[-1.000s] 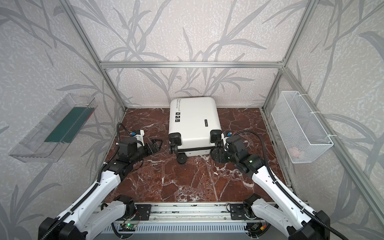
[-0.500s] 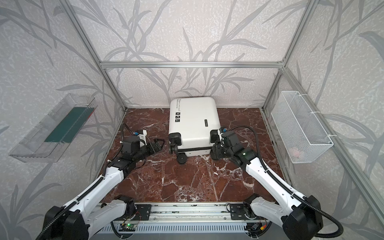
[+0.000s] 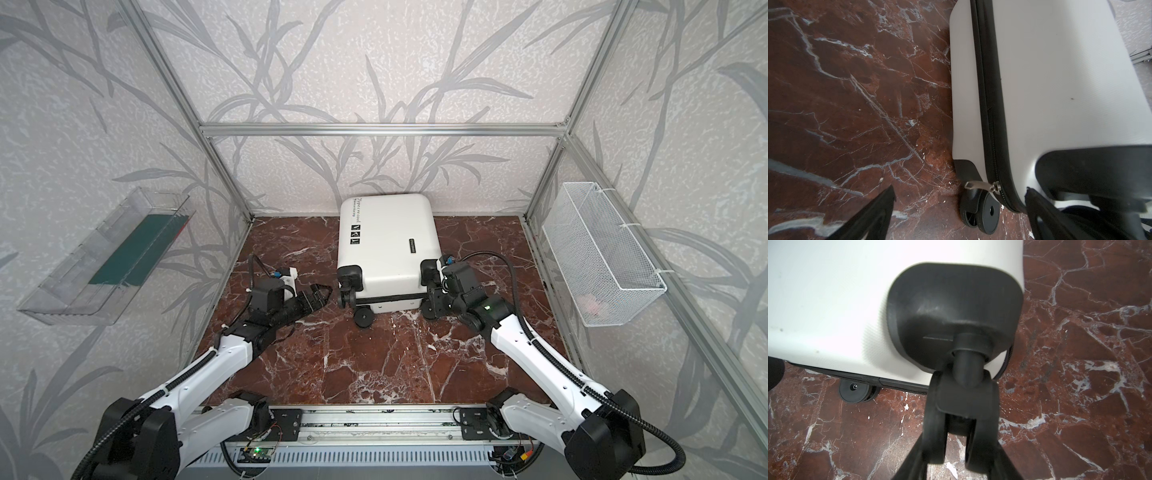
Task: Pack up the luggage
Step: 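Grip the wheel with the right gripper while the left gripper holds the zipper corner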
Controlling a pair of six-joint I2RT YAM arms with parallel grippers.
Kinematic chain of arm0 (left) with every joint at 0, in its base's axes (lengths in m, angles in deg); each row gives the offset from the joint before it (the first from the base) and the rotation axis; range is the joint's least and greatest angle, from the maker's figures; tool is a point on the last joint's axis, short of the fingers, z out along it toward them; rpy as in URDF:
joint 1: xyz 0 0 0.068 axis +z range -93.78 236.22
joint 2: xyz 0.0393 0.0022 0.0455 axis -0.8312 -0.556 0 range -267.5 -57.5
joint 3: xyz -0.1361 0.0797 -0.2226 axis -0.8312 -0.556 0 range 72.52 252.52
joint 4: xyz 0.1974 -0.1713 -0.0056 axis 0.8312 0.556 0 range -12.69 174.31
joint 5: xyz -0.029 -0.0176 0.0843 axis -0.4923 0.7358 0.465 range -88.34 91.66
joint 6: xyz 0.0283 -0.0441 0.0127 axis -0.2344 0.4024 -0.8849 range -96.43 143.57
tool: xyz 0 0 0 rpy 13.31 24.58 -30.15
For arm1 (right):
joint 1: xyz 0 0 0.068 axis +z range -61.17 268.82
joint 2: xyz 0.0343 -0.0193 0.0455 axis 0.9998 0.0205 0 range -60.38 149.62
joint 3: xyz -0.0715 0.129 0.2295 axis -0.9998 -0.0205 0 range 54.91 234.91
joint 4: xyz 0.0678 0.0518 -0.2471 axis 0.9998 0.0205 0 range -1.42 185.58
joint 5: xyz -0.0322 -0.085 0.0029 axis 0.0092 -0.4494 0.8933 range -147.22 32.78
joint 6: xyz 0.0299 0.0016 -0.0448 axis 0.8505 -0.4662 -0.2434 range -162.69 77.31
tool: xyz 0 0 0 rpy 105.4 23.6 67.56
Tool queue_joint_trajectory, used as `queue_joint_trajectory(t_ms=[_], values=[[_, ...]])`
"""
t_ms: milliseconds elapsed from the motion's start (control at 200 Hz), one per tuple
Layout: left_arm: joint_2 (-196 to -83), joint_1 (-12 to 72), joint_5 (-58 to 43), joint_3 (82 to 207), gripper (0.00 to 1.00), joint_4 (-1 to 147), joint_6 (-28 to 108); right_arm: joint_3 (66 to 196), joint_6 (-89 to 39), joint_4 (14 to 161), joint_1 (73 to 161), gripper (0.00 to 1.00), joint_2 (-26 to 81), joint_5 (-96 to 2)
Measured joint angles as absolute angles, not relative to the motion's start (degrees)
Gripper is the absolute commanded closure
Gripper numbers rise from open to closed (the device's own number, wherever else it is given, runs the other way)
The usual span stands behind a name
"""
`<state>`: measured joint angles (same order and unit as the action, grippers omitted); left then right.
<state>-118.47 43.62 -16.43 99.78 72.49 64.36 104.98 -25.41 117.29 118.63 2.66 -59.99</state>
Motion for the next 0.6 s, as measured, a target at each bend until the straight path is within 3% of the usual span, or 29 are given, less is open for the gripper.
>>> queue_joint_trajectory(t_ms=[235, 605], values=[[-118.47, 42.46, -14.68, 94.25, 0.01, 66.92, 65.00, 105.17, -25.45, 117.60, 118.63, 0.78, 2.49, -60.08], [-120.96, 36.12, -9.30, 91.76, 0.03, 60.71, 63.42, 106.99, -26.26, 119.08, 118.19, 0.87, 3.69, -61.89]])
